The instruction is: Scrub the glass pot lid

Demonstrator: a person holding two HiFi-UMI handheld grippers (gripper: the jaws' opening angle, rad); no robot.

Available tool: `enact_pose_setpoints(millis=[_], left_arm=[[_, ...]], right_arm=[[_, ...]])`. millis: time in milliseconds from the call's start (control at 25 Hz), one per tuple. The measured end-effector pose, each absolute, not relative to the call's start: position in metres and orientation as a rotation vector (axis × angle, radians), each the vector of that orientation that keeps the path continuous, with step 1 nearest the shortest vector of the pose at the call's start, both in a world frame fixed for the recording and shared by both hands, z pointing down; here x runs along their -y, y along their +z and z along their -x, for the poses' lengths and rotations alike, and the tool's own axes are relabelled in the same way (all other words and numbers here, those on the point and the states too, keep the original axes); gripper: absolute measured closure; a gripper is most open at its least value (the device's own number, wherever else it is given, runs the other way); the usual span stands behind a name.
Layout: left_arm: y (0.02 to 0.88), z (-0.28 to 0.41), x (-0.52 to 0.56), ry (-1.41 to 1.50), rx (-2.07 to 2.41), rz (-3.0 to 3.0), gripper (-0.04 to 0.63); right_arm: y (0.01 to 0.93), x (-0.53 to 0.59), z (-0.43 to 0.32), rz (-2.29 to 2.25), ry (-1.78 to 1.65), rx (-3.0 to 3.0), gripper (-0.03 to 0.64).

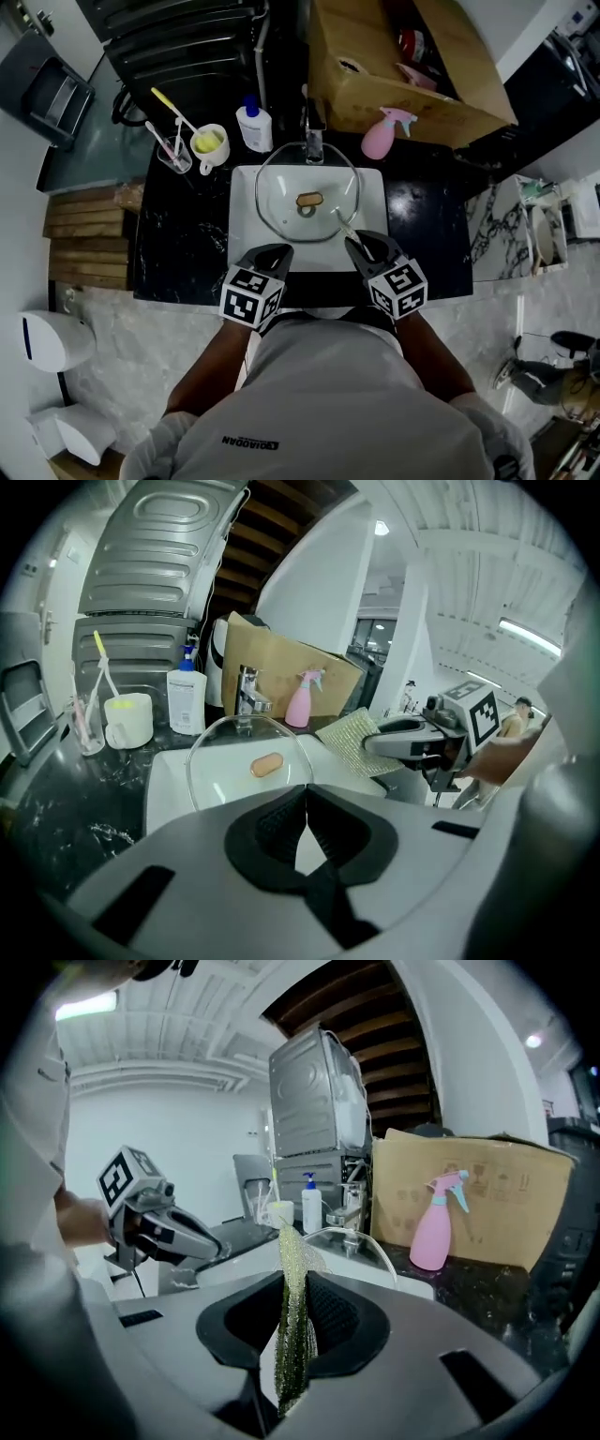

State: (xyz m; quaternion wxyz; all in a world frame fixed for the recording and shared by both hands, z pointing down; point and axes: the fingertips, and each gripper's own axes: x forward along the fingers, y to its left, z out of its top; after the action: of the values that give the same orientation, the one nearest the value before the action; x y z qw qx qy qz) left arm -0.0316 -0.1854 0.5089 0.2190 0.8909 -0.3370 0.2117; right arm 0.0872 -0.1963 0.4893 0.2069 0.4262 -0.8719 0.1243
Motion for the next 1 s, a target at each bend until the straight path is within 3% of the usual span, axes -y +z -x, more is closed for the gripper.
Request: enact_pose_setpoints(millis=[480,1000], left_arm=[[0.512,0.055,0.191,0.545,0.973,-2.429,0.580],[0.518,0.088,0.179,0.513,1.060,-2.369,0.580]], right_arm=[[0.543,0.276,-0.057,-1.106,-0.066,2.082,0.543],[0.586,0.293,-0.033,-1.028,-0.203,1.927,0.536]])
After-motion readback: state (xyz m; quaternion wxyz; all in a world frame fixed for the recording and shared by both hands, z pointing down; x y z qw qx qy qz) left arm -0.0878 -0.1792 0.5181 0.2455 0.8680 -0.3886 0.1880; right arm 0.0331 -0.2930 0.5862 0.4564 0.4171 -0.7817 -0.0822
